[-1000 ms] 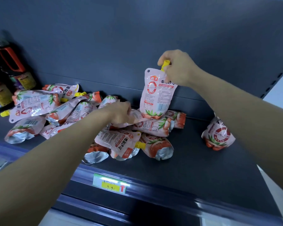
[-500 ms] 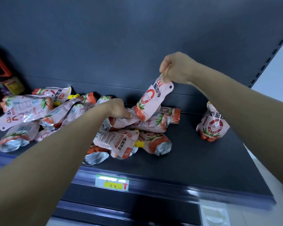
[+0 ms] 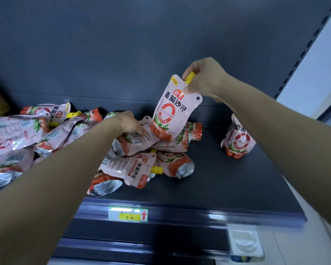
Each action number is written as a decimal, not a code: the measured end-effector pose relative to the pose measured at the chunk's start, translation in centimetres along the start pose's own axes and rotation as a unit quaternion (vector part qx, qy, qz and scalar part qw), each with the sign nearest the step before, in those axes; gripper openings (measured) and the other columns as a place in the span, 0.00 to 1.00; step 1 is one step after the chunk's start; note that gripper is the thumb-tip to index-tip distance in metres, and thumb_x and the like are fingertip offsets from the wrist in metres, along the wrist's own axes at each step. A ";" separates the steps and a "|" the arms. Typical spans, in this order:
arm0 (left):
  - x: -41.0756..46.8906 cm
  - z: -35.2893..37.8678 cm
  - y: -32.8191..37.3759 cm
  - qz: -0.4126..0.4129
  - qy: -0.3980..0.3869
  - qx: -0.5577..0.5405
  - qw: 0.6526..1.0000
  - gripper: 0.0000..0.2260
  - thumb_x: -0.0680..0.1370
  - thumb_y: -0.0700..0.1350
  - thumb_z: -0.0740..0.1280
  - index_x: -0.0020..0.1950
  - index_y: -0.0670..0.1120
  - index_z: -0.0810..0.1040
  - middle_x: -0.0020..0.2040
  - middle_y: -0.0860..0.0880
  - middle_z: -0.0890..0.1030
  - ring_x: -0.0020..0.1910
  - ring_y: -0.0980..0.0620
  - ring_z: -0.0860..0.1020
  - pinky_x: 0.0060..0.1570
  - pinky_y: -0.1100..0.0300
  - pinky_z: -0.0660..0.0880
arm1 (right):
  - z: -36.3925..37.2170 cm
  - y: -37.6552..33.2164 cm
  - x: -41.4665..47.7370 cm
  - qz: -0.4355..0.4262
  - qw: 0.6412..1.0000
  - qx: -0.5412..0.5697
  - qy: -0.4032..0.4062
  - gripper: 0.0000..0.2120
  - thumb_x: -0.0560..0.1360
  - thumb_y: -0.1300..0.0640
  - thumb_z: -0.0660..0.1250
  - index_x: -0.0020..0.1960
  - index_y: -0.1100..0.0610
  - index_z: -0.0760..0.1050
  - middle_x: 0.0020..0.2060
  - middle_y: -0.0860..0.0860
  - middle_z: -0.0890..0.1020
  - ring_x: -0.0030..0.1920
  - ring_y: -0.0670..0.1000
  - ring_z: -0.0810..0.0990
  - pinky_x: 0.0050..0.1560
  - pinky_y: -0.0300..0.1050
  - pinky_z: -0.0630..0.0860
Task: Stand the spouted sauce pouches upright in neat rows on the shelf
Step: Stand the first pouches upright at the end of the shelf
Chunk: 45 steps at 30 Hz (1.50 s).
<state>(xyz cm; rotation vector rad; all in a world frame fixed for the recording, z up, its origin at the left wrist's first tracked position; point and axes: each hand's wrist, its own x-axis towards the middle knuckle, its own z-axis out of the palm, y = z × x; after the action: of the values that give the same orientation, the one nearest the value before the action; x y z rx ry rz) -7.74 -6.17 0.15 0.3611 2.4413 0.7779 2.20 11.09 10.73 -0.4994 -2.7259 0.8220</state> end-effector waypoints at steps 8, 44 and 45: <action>-2.2 1.0 1.9 -0.022 0.040 0.023 0.999 0.13 0.70 0.44 0.73 0.49 0.38 0.79 0.46 0.39 0.83 0.39 0.41 0.83 0.39 0.49 0.81 | -6.5 1.6 -3.8 -0.058 0.995 -0.075 -0.030 0.07 0.72 0.65 0.69 0.48 0.56 0.76 0.46 0.54 0.82 0.43 0.52 0.80 0.36 0.38 0.76; -10.2 15.5 12.0 0.155 0.134 -0.152 0.967 0.10 0.68 0.44 0.76 0.44 0.40 0.82 0.39 0.44 0.84 0.35 0.51 0.78 0.38 0.59 0.77 | -9.3 17.4 -9.1 -0.033 0.980 -0.171 -0.094 0.16 0.71 0.63 0.71 0.58 0.58 0.77 0.59 0.55 0.77 0.51 0.53 0.72 0.47 0.42 0.66; -10.2 15.6 12.1 0.153 0.139 -0.149 0.967 0.10 0.68 0.44 0.76 0.44 0.40 0.82 0.39 0.44 0.84 0.34 0.50 0.78 0.38 0.57 0.77 | -9.4 17.4 -9.2 -0.034 0.981 -0.169 -0.090 0.17 0.72 0.63 0.71 0.60 0.58 0.76 0.59 0.55 0.77 0.51 0.53 0.72 0.47 0.42 0.65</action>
<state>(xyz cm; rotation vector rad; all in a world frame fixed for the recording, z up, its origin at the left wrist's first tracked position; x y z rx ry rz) 10.57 6.38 1.05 0.5492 2.4981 1.3938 18.03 25.69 7.15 -0.4097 -3.0501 0.4043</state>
